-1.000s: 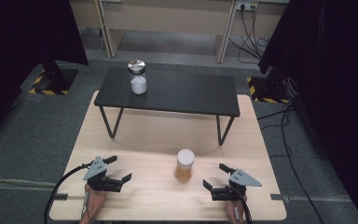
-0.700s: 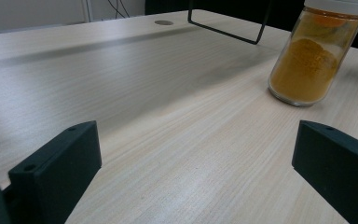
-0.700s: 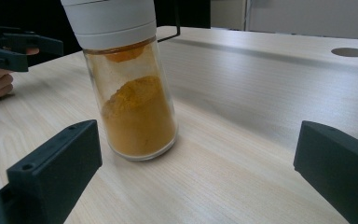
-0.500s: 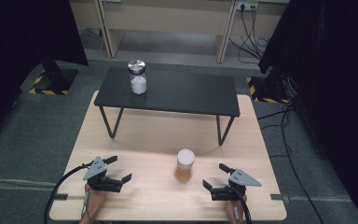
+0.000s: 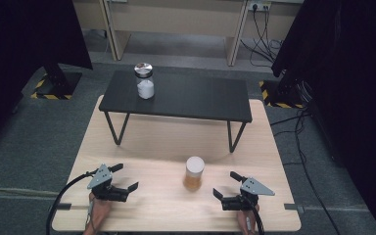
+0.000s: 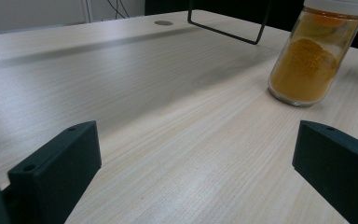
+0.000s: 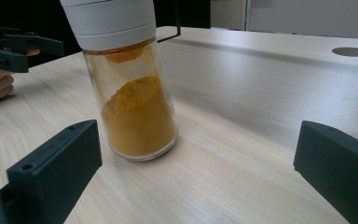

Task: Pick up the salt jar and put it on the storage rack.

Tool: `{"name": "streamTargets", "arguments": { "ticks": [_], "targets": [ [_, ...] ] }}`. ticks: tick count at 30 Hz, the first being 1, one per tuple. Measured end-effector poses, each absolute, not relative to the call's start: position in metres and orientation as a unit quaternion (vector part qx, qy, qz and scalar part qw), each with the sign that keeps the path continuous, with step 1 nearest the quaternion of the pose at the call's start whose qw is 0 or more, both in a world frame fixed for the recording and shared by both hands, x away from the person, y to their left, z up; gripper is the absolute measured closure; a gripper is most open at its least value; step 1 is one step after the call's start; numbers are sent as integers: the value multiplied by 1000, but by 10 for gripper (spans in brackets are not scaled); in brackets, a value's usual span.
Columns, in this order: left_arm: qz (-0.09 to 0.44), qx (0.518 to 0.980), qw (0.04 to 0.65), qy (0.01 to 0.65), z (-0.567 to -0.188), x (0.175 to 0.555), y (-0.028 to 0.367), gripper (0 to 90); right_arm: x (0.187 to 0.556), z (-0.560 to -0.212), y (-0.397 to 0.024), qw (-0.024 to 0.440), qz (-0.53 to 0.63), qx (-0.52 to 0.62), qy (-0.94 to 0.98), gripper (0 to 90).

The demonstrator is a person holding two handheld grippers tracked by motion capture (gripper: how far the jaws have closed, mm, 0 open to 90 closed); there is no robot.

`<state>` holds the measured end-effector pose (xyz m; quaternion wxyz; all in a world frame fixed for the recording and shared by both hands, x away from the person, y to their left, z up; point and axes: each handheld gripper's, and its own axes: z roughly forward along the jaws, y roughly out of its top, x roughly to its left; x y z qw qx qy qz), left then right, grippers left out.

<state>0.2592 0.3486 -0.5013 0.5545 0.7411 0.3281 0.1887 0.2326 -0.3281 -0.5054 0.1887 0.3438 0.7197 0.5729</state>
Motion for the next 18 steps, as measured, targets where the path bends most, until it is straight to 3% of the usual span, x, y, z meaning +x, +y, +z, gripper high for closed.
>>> {"name": "streamTargets", "arguments": {
  "ticks": [18],
  "targets": [
    [191,741,555,327,-502,258,348,0,233,-505,-328,189,572,343,721,6]
  ]
}}
